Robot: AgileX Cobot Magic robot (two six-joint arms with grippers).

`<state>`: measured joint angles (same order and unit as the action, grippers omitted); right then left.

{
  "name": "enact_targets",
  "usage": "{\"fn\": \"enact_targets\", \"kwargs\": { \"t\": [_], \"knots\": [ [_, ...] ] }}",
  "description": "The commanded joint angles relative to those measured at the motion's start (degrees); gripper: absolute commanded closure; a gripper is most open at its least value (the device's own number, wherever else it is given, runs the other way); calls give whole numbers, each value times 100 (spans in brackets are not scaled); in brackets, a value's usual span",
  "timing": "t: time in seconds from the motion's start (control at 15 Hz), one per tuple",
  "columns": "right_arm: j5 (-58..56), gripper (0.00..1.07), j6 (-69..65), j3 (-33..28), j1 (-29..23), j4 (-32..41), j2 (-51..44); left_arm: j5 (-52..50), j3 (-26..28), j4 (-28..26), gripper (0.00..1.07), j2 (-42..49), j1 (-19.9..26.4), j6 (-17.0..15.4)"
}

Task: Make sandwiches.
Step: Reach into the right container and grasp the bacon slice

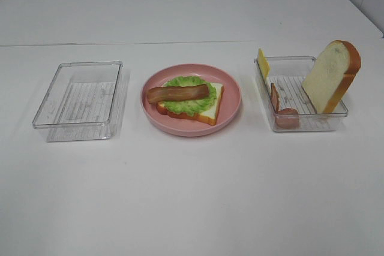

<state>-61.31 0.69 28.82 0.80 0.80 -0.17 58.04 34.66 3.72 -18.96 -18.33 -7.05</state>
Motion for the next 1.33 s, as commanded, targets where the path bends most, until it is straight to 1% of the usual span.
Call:
{"fn": "enact_targets", "kwargs": {
  "t": [0.07,0.13,0.27,0.47,0.53,0.6,0.67,0.73,0.87,0.93,1.13,1.2,1.27,1.33],
  "knots": [
    [115,30,11,69,40,-40,155,-120,-338,-11,24,894,-6,120],
    [120,30,17,115,40,-40,223,-126,-390,-23,24,1014,-6,160],
    [149,30,23,350,40,-80,739,-97,-458,-115,24,1341,-6,281],
    [321,34,23,665,40,-80,1621,34,-493,-235,25,1587,-6,602],
    [372,34,23,710,40,-34,1799,115,-544,-292,25,1587,-6,659],
    [527,34,23,837,40,46,2320,132,-556,-304,25,1587,-6,659],
    [567,34,23,882,40,63,2481,132,-556,-309,25,1587,-6,659],
    [676,34,29,1192,40,57,3237,166,-579,-309,25,1587,-6,705],
    [825,34,29,1610,40,63,4079,189,-613,-309,25,1587,-6,745],
    [837,34,29,1713,40,63,4263,189,-613,-309,25,1587,-6,745],
    [814,34,63,2521,40,69,5523,189,-613,-309,25,1587,-6,745],
    [751,34,160,2779,40,120,5924,189,-613,-321,25,1587,-6,745],
    [705,34,241,2916,40,183,6136,189,-613,-332,25,1587,-6,751],
    [544,34,625,3421,40,567,6921,189,-613,-372,25,1770,-6,762]
  ]
}}
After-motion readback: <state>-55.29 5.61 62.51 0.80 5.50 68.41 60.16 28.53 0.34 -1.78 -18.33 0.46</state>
